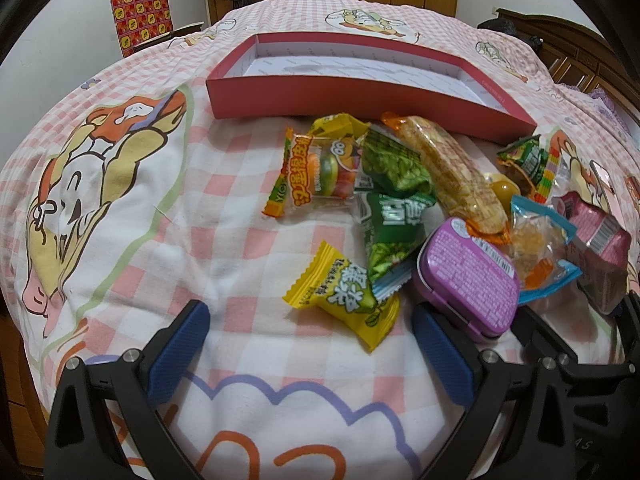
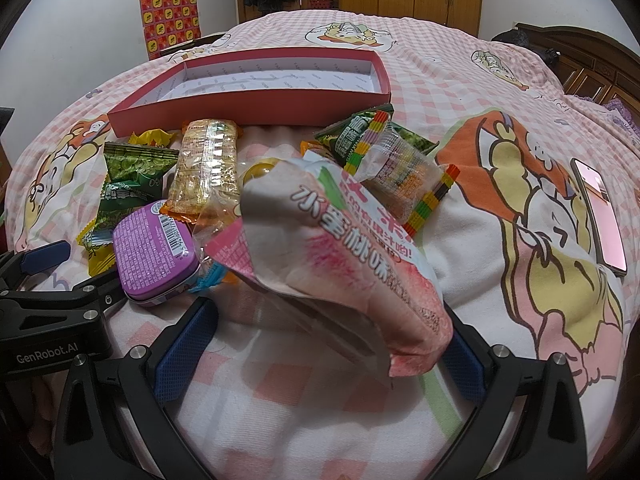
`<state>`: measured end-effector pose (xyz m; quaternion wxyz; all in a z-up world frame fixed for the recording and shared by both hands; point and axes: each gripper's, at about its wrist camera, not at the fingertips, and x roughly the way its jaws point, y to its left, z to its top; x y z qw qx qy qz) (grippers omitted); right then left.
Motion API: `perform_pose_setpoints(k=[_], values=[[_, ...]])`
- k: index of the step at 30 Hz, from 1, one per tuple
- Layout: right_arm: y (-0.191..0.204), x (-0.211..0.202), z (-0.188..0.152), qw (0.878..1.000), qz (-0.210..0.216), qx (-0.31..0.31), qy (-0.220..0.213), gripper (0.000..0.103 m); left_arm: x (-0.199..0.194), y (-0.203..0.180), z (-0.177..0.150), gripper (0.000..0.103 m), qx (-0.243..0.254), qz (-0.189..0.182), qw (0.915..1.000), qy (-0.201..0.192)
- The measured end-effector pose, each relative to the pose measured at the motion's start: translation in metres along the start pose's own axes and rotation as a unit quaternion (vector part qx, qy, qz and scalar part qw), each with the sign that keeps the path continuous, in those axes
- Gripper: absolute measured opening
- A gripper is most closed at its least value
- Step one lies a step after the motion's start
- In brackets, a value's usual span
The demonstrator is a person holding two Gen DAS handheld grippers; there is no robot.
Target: Organize snacks
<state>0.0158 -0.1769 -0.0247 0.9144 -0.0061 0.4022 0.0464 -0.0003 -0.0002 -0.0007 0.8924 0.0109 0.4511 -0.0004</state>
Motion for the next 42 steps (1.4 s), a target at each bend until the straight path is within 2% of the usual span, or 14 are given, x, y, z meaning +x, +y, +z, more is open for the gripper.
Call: perform_pose_setpoints(k=[5, 14, 23, 26, 29, 32, 35, 39, 42], values=[[0.000, 0.000, 0.000, 1.000, 0.001, 0.000, 0.000, 0.103, 0.000, 0.000, 0.001, 0.103, 0.000, 0.001, 1.0000, 0.000], [-0.006, -0.022, 0.007, 0.999, 0.040, -0.011, 0.008, 0.103, -0.012, 0.006, 0.003, 0.101, 0.004, -0.021, 0.9998, 0.001], [-0.016, -0.057, 0.023, 0.998, 0.040, -0.029, -0.035, 0.103, -0.041, 0.015, 0.011, 0.098, 0.015, -0.053, 0.9981, -0.029], [-0.022, -0.054, 0.027, 0.998, 0.045, -0.017, -0.030, 0.103, -0.043, 0.019, 0.015, 0.097, 0.003, -0.061, 0.9976, -0.033], [-0.028, -0.047, 0.030, 0.998, 0.056, 0.001, -0.020, 0.102, -0.038, 0.017, 0.022, 0.092, -0.001, -0.062, 0.9977, -0.028], [-0.030, -0.042, 0.032, 0.998, 0.063, 0.007, -0.017, 0.094, -0.033, 0.014, 0.029, 0.086, -0.002, -0.072, 0.9972, -0.021], [-0.032, -0.037, 0.033, 0.997, 0.071, 0.012, -0.012, 0.084, -0.030, 0.010, 0.035, 0.076, -0.002, -0.082, 0.9963, -0.023], [-0.033, -0.031, 0.032, 0.997, 0.070, 0.016, -0.003, 0.070, -0.024, -0.006, 0.039, 0.053, 0.016, -0.104, 0.9943, -0.017], [-0.036, -0.028, 0.031, 0.997, 0.074, 0.021, 0.000, 0.069, -0.016, -0.013, 0.042, 0.049, 0.015, -0.121, 0.9925, -0.007]])
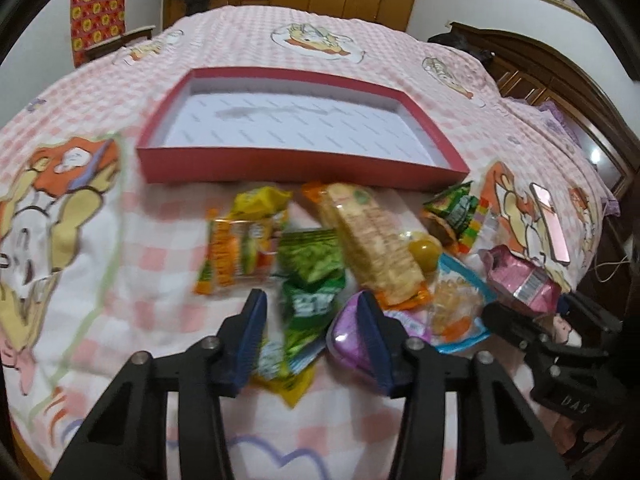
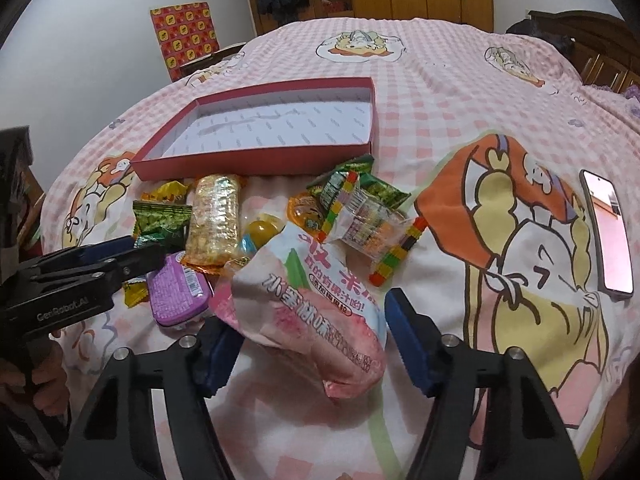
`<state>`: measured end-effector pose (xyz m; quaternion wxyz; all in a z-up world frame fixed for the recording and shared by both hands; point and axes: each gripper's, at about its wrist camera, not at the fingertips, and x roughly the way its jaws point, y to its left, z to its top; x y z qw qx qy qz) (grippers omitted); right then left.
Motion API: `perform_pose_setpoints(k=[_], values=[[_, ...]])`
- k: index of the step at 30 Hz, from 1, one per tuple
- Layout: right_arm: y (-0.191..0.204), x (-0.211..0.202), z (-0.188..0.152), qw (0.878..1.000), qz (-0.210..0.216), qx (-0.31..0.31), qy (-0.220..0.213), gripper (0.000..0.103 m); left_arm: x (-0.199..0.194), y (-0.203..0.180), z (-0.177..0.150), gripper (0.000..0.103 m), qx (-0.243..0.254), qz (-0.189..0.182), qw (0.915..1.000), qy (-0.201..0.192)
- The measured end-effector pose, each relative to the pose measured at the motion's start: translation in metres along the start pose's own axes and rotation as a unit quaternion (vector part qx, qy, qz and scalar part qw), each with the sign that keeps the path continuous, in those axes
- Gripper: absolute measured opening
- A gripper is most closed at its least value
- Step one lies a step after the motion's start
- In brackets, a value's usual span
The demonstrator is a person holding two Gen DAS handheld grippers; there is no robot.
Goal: Organize snacks
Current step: 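Grasp the green pea snack bag with the left tool while the right tool grasps the pink bag, then carry the green bag in the left tool while the right tool carries the pink bag over the red tray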
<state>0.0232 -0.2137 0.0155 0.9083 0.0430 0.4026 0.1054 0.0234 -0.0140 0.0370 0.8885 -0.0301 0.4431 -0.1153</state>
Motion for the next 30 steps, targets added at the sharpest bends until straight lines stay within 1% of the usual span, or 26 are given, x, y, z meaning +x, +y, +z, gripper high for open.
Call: perform_pose_setpoints(k=[5, 7, 9, 11, 13, 14, 16, 18, 19, 21, 23, 27, 30], values=[[-0.007, 0.001, -0.003, 1.000, 0.011, 0.010, 0.004, 0.069, 0.006, 0.000, 0.001, 0.049, -0.006, -0.004, 1.0000, -0.003], [-0.009, 0.001, -0.003, 1.000, 0.017, 0.014, 0.003, 0.069, 0.008, 0.005, 0.000, 0.049, -0.020, -0.005, 0.9998, -0.002], [-0.010, 0.001, -0.003, 0.999, 0.025, 0.022, 0.006, 0.069, 0.012, 0.009, 0.004, 0.049, -0.030, 0.002, 0.9995, -0.001], [-0.010, -0.001, -0.003, 0.999, 0.030, 0.023, 0.005, 0.069, 0.017, 0.014, 0.006, 0.047, -0.039, 0.003, 0.9992, 0.002], [-0.009, -0.003, -0.003, 0.999, 0.028, 0.017, 0.002, 0.069, 0.019, 0.014, 0.007, 0.039, -0.039, 0.004, 0.9992, 0.004], [-0.008, -0.004, -0.003, 1.000, 0.027, 0.015, 0.000, 0.068, 0.018, 0.012, 0.006, 0.037, -0.033, 0.003, 0.9994, 0.003], [-0.007, -0.006, -0.003, 1.000, 0.025, 0.011, -0.004, 0.066, 0.016, 0.009, 0.005, 0.035, -0.024, 0.003, 0.9997, -0.001], [-0.007, -0.008, -0.003, 1.000, 0.023, 0.010, -0.006, 0.058, 0.014, 0.008, 0.003, 0.033, -0.016, -0.002, 0.9999, -0.002], [-0.007, -0.007, -0.002, 1.000, 0.022, 0.010, -0.005, 0.055, 0.012, 0.008, 0.003, 0.032, -0.015, -0.005, 0.9999, -0.002], [-0.008, -0.007, -0.003, 1.000, 0.026, 0.015, -0.002, 0.046, 0.008, 0.010, 0.001, 0.032, -0.016, -0.011, 0.9998, -0.003], [-0.010, -0.007, -0.003, 0.999, 0.027, 0.018, -0.001, 0.041, 0.004, 0.012, -0.001, 0.032, -0.019, -0.014, 0.9997, -0.004], [-0.008, -0.013, -0.006, 1.000, 0.024, 0.009, -0.009, 0.034, -0.007, 0.017, -0.003, 0.032, -0.025, -0.018, 0.9995, -0.011], [-0.005, -0.017, -0.007, 1.000, 0.024, 0.002, -0.012, 0.033, -0.015, 0.021, -0.003, 0.032, -0.031, -0.020, 0.9992, -0.018]])
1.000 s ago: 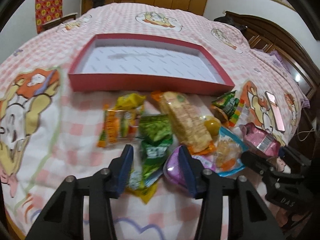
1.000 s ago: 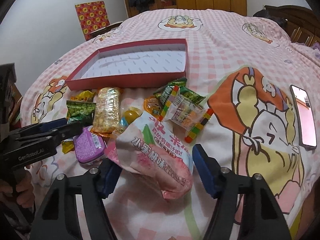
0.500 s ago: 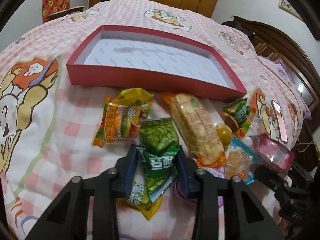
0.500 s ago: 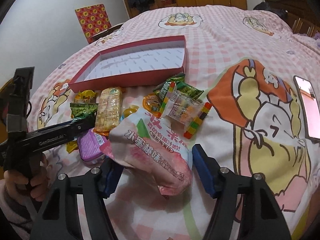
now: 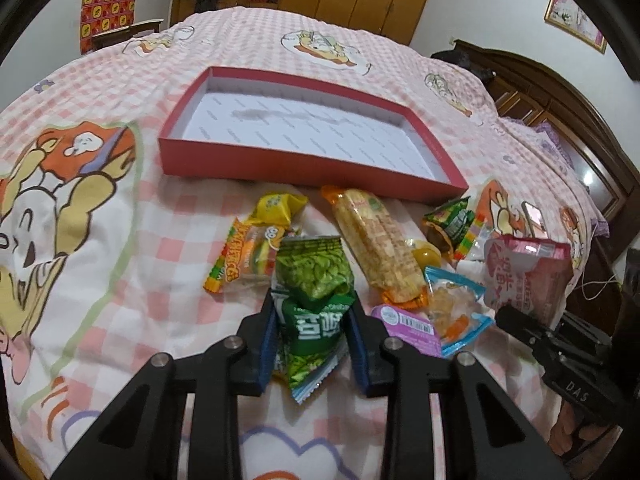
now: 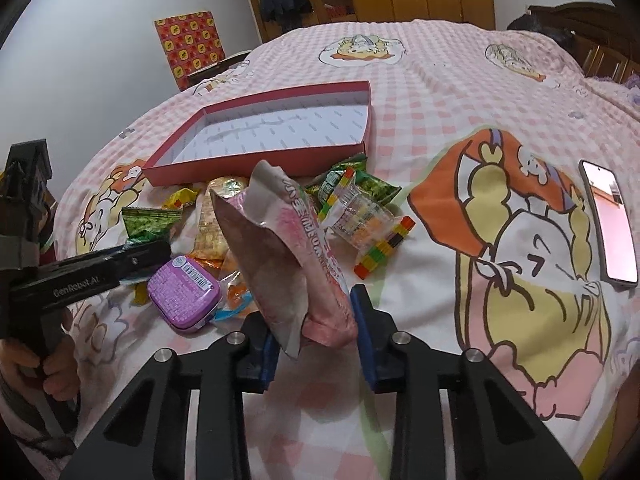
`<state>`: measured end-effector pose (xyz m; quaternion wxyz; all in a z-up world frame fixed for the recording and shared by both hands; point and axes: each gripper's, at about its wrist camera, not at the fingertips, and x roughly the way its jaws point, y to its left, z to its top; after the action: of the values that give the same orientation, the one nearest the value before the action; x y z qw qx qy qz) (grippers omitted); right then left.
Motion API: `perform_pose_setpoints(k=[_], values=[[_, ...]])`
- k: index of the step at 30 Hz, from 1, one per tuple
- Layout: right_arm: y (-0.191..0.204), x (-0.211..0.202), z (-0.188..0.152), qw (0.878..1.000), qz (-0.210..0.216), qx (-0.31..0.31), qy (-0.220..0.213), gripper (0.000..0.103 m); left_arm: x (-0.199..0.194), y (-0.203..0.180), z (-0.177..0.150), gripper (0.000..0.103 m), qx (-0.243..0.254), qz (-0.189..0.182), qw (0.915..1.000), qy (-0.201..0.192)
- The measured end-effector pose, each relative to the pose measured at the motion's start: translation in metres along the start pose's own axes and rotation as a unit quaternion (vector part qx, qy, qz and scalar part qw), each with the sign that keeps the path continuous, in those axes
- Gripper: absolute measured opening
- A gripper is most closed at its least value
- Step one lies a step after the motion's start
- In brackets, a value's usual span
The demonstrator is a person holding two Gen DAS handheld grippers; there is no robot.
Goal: Organize snacks
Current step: 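Carry the green bag in the left tool while the right tool carries the pink bag over the red tray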
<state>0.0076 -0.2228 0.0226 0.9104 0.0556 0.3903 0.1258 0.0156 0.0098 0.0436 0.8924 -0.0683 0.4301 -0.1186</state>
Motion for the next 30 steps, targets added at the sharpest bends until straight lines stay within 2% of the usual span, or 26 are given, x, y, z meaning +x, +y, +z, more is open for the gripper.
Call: perform_pose_setpoints(k=[8, 13, 17, 23, 30], values=[[0.016, -0.019, 0.010, 0.999, 0.025, -0.023, -0.032, 0.033, -0.029, 0.001, 0.006, 0.032, 0.003, -0.003, 0.9995, -0.031], [0.024, -0.022, 0.022, 0.998, 0.038, -0.036, -0.035, 0.033, -0.037, 0.000, 0.022, 0.032, 0.013, 0.003, 0.9989, -0.045], [0.022, -0.020, 0.036, 0.998, 0.048, -0.034, -0.030, 0.033, -0.037, 0.003, 0.042, 0.032, 0.017, -0.007, 0.9986, -0.049], [0.020, -0.018, 0.063, 0.998, 0.046, -0.042, -0.032, 0.033, -0.035, 0.000, 0.069, 0.032, 0.037, -0.001, 0.9975, -0.060], [0.012, -0.001, 0.100, 0.998, 0.042, -0.040, -0.022, 0.033, -0.019, 0.004, 0.100, 0.032, 0.039, 0.002, 0.9973, -0.062]])
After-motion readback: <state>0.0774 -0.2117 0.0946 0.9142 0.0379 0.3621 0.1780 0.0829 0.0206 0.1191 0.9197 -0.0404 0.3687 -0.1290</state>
